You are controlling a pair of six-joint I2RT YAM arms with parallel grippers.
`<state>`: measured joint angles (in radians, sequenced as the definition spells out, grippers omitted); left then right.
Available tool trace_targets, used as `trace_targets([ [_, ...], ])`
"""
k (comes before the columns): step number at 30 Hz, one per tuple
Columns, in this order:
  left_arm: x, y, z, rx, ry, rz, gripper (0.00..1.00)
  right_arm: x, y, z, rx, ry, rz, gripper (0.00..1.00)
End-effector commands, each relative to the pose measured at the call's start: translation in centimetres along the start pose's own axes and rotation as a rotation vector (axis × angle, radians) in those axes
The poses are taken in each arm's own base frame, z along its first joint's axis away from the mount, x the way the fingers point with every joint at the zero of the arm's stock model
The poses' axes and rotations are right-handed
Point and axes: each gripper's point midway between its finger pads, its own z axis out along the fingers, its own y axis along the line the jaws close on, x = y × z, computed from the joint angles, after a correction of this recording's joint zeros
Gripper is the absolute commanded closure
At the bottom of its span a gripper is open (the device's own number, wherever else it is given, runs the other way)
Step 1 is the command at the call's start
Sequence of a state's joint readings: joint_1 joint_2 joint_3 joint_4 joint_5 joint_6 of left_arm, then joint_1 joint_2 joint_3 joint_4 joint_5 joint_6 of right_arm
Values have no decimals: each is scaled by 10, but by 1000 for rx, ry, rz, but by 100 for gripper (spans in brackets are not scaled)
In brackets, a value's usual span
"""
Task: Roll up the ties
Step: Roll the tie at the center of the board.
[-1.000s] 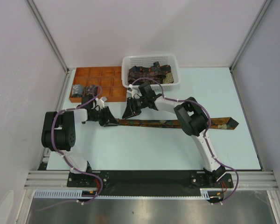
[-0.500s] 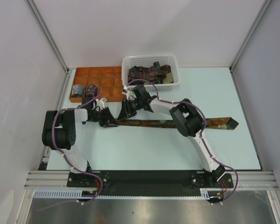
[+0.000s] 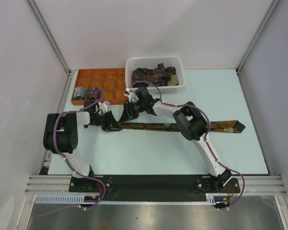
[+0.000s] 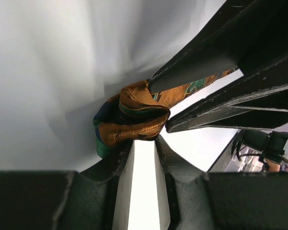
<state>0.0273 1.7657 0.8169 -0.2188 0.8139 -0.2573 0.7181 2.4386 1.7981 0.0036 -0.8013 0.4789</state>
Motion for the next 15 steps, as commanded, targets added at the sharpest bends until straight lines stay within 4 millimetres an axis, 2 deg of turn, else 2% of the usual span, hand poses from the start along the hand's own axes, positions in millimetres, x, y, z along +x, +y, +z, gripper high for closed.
trace_targets([
  [1,2,7,0,-10,0,16,72,-14,16,6,-51,-32,-48,62],
  [12,6,14,1,-34,10,13,73,-10,21,12,-77,-27,-51,64],
  [13,6,14,2,-34,11,14,73,-10,21,12,-77,-26,-50,66],
  [15,5,14,1,-33,10,18,73,-8,19,14,-72,-25,-48,74],
])
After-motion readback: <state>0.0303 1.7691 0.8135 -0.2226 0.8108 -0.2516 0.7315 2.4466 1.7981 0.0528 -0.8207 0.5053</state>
